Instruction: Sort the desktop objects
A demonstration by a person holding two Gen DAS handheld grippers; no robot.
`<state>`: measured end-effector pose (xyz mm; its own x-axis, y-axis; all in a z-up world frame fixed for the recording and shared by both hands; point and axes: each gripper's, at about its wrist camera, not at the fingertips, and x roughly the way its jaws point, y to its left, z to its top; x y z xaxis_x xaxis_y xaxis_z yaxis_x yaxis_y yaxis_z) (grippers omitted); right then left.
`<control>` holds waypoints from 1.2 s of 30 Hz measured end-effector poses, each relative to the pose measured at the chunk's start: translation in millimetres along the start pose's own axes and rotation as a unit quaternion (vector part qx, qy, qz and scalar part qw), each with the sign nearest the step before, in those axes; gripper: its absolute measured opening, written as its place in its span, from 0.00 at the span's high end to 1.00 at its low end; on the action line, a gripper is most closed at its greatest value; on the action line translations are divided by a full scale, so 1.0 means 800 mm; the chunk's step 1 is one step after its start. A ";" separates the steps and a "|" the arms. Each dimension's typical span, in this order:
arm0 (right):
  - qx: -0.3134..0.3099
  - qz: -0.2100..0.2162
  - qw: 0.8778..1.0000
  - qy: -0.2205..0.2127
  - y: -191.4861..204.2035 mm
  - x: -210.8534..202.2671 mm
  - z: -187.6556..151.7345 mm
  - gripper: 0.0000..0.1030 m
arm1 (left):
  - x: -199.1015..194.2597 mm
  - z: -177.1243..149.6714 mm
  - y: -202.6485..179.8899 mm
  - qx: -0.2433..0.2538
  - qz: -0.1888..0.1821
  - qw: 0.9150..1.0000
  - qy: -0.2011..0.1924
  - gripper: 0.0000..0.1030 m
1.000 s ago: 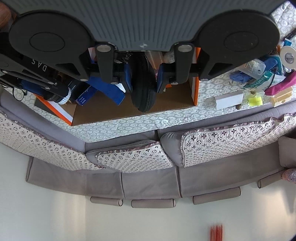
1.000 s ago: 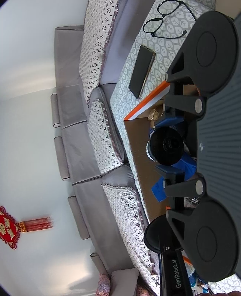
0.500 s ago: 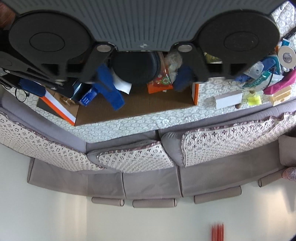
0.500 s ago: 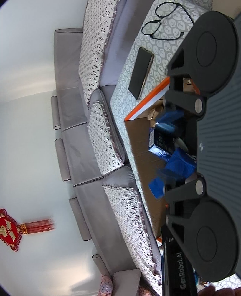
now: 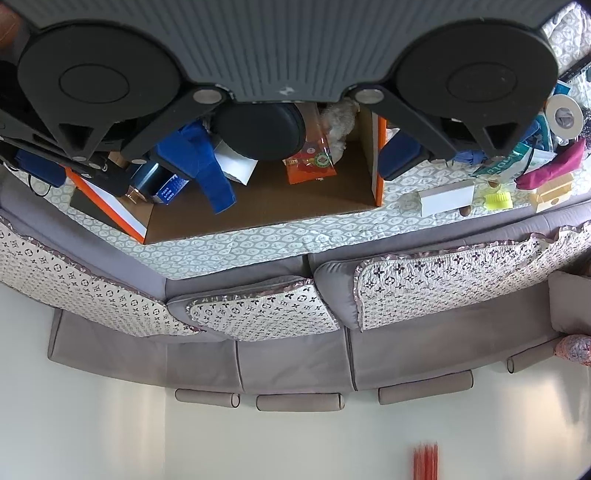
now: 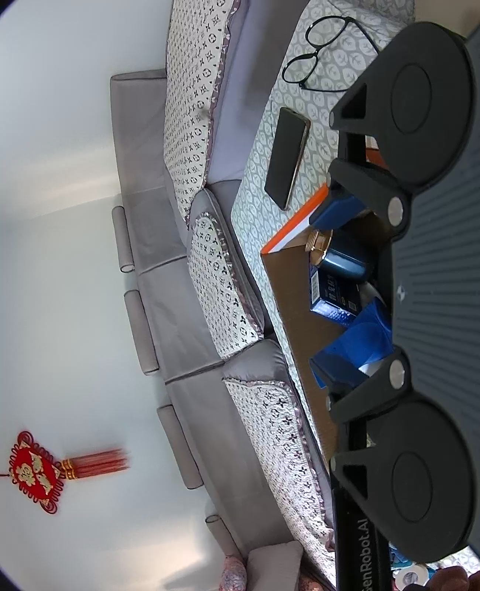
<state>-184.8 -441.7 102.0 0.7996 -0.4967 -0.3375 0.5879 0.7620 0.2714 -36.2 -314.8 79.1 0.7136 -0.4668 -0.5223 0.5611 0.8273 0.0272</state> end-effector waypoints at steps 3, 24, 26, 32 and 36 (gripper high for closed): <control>0.008 -0.009 1.000 -0.006 -0.005 -0.002 0.000 0.08 | -0.003 0.001 0.000 0.000 -0.002 1.000 -0.003 0.00; 0.000 -0.048 0.999 -0.013 -0.006 -0.022 0.001 0.00 | -0.014 0.002 -0.001 0.003 -0.001 1.000 0.003 0.00; 0.000 -0.049 0.999 -0.015 -0.007 -0.024 0.000 0.00 | -0.016 0.002 -0.002 0.007 0.003 1.000 0.007 0.00; -0.002 -0.056 0.998 -0.014 -0.008 -0.032 -0.002 0.00 | -0.024 0.001 -0.005 0.010 0.011 1.000 -0.003 0.00; -0.005 -0.060 0.998 -0.014 -0.008 -0.039 -0.005 0.00 | -0.030 0.002 -0.006 0.016 0.019 1.000 -0.017 0.00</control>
<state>-213.9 -429.6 106.9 0.7260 -0.5963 -0.3426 0.6793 0.6996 0.2219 -55.1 -308.0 92.7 0.7477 -0.4461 -0.4918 0.5465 0.8342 0.0741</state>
